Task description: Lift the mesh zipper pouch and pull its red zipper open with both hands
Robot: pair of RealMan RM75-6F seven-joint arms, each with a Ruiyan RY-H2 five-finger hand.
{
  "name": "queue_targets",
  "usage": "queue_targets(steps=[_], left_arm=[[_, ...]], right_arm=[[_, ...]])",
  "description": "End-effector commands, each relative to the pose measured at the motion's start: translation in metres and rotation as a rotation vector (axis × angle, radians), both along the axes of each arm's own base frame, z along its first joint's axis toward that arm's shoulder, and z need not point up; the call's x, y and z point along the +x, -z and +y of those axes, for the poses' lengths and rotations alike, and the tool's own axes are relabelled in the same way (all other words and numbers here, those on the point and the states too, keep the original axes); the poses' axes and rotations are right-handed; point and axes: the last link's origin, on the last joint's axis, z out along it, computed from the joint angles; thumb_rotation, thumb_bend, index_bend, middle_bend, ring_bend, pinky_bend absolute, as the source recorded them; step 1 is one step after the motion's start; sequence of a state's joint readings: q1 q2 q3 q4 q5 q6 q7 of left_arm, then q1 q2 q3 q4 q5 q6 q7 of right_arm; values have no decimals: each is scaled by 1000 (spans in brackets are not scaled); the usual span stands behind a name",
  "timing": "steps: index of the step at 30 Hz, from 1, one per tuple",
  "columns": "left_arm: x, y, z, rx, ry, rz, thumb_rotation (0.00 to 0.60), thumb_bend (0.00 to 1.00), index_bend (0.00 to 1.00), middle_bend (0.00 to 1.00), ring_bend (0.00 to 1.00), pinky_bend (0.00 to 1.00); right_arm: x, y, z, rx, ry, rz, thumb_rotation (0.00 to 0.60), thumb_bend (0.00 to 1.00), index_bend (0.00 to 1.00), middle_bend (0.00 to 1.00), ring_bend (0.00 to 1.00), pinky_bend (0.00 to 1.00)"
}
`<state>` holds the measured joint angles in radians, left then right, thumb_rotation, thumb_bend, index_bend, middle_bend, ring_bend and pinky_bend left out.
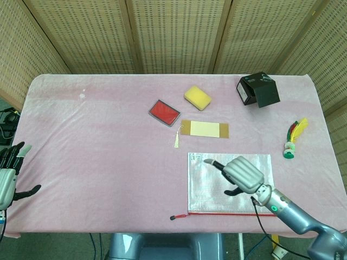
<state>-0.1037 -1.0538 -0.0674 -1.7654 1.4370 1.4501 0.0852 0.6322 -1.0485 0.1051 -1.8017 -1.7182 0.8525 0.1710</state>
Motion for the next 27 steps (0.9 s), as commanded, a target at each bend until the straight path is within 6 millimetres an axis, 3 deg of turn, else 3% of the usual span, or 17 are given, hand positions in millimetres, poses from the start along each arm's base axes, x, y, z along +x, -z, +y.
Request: queue_targets(steps=[1,8,14,27], left_arm=[[-1,1,2,0,-8,-1,600,0,0,0,0,0],[-4,2,7,-6,-30,1,600,0,0,0,0,0],[-6,3,9,-10,-42,1,600,0,0,0,0,0],[-7,4,11,-17,-52,1,600,0,0,0,0,0]], right_arm=[[32,32,-2,120,-59,8,600,67,246,908,888,1000],[56,86,-4,247,-58,45,600,169,338,932,899,1000],[58,115,6,296,-70,74,600,270,453,967,899,1000],[48,146,17,327,-33,100,600,335,529,975,899,1000]])
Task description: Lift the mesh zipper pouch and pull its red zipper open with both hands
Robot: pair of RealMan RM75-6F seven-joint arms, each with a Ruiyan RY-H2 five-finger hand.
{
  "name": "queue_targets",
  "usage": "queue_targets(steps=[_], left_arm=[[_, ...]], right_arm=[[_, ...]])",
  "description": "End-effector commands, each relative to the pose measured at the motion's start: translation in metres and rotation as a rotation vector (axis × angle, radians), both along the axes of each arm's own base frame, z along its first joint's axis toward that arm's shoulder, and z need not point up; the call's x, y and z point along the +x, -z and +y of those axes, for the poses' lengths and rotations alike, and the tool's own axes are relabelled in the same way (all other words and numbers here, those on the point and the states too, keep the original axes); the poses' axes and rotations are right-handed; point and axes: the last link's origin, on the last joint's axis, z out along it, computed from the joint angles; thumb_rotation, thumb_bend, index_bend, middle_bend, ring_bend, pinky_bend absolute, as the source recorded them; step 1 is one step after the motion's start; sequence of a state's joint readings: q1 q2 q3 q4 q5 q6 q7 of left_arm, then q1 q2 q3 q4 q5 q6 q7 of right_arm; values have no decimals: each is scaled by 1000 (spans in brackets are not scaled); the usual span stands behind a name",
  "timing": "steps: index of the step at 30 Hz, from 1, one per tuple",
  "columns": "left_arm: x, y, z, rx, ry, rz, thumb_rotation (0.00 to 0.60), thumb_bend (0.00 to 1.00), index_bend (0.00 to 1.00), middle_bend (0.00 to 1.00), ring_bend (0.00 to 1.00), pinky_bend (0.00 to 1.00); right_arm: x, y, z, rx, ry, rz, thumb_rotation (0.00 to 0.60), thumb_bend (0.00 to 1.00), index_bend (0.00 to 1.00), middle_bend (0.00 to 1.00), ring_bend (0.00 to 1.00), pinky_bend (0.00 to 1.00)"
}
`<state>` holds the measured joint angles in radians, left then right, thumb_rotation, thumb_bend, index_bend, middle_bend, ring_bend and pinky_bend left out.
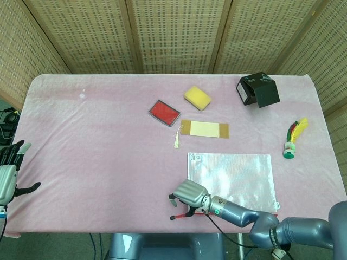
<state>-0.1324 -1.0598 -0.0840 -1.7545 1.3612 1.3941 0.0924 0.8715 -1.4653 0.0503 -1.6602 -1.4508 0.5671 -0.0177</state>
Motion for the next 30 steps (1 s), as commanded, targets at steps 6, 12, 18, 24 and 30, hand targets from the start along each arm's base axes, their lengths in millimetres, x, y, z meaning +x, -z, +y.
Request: queue_targets(steps=[6,12,18,24,30], left_arm=[[1,2,0,-3,0,7,600,0,0,0,0,0],[0,2,0,-4,0,11,600,0,0,0,0,0],[0,2,0,-3,-2,9,600,0,0,0,0,0],[-1,1,0,-3,-3,7,600,0,0,0,0,0],[-1,1,0,-2,-3,6,600,0,0,0,0,0]], right_arm=[[-3,15,8,14,18,10,600,362,532,975,899,1000],[-4,25,10,2,6,30,600,376,539,975,899,1000],[-3,29,13,1,2,42,600,386,544,975,899,1000],[-3,33,17,6,-2,54,600,403,549,975,899,1000],[-5,34,17,6,3,64,600,446,588,978,899,1000]])
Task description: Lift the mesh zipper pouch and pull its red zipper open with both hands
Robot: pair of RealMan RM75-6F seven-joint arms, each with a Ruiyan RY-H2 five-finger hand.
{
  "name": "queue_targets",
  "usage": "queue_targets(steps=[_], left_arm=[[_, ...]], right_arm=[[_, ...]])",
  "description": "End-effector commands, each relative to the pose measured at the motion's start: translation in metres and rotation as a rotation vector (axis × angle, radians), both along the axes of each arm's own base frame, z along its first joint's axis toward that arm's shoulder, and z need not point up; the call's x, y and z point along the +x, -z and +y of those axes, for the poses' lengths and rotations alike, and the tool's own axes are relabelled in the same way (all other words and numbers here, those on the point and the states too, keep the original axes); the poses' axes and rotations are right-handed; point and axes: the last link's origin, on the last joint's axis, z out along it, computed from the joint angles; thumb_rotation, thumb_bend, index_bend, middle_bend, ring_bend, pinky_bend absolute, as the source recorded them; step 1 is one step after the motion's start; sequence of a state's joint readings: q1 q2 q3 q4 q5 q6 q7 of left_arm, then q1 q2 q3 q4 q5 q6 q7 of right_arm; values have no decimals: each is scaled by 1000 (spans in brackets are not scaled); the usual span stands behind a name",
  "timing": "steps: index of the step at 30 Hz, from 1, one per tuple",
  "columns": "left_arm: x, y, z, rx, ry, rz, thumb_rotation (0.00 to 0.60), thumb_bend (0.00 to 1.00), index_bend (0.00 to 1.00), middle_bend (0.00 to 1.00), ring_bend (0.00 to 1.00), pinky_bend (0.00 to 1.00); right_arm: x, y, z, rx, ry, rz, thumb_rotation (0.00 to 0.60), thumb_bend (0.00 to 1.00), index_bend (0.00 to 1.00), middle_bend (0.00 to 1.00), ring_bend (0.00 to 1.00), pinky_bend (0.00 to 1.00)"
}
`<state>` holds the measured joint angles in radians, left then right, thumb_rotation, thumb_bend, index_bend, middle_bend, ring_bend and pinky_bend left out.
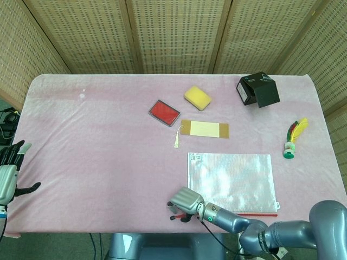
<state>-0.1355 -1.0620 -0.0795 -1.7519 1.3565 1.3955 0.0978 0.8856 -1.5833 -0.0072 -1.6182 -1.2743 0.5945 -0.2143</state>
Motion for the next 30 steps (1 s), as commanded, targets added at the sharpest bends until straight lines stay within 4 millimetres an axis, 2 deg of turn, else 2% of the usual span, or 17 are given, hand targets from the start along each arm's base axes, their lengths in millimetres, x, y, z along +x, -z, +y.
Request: queue_targets(steps=[1,12,17,21,27,30], left_arm=[[0,0,0,0,0,0,600,0,0,0,0,0],[0,1,0,-4,0,1,600,0,0,0,0,0],[0,1,0,-5,-1,2,600,0,0,0,0,0],[0,1,0,-6,-1,1,600,0,0,0,0,0],[0,1,0,-6,-2,0,600,0,0,0,0,0],[0,1,0,-10,-3,-1,600,0,0,0,0,0]], right_arm=[[0,0,0,-2,-2,1,600,456,595,979,899,1000],[-4,1,1,-5,-1,7,600,536,604,979,899,1000],[-6,1,2,-1,4,5,600,557,667,981,899,1000],[-4,0,2,-3,4,-10,600,630,692,982,902,1000],[1,-7,1,-5,25,-51,600,688,723,983,905,1000],[8,-17,-2,-7,48,-101,600,708,755,983,905,1000]])
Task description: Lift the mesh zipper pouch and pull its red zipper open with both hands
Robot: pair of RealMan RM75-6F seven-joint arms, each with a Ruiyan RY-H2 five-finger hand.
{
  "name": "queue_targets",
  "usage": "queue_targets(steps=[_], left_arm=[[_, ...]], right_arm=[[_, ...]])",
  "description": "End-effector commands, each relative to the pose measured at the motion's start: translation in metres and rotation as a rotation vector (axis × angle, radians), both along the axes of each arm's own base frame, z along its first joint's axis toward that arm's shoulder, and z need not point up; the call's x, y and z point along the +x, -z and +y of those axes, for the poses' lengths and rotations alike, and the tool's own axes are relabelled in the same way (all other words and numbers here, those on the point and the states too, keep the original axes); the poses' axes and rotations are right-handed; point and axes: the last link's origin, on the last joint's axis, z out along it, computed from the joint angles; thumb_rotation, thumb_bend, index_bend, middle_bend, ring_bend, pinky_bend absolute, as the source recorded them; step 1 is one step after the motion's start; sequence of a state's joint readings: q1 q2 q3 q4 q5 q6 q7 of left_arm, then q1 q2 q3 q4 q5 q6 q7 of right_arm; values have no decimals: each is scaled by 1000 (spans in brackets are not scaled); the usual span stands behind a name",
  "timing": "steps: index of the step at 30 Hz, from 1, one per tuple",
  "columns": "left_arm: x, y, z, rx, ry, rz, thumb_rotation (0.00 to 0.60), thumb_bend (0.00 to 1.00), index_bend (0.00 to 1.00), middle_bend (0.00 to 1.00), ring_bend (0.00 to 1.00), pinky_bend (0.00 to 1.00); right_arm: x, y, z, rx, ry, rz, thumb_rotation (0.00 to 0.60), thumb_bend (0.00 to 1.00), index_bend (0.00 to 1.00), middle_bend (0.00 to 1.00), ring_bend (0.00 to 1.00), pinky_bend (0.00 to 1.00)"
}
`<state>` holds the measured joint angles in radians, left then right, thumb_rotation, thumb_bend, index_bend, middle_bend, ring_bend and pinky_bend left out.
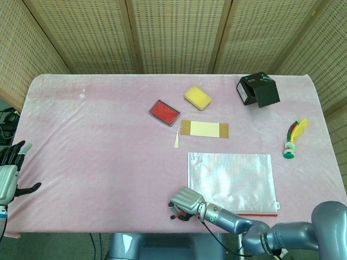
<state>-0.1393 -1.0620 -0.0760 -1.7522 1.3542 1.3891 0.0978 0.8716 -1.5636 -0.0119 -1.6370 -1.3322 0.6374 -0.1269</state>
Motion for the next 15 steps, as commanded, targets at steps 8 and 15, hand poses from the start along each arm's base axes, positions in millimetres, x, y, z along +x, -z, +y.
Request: queue_targets(steps=[8,15], left_arm=[[0,-1,0,-2,0,-6,600,0,0,0,0,0],[0,-1,0,-4,0,-12,600,0,0,0,0,0]], right_arm=[[26,-46,-29,-54,88,-165,600,725,810,985,905,1000],[47,-79,-59,-63,230,-288,600,734,844,990,905,1000]])
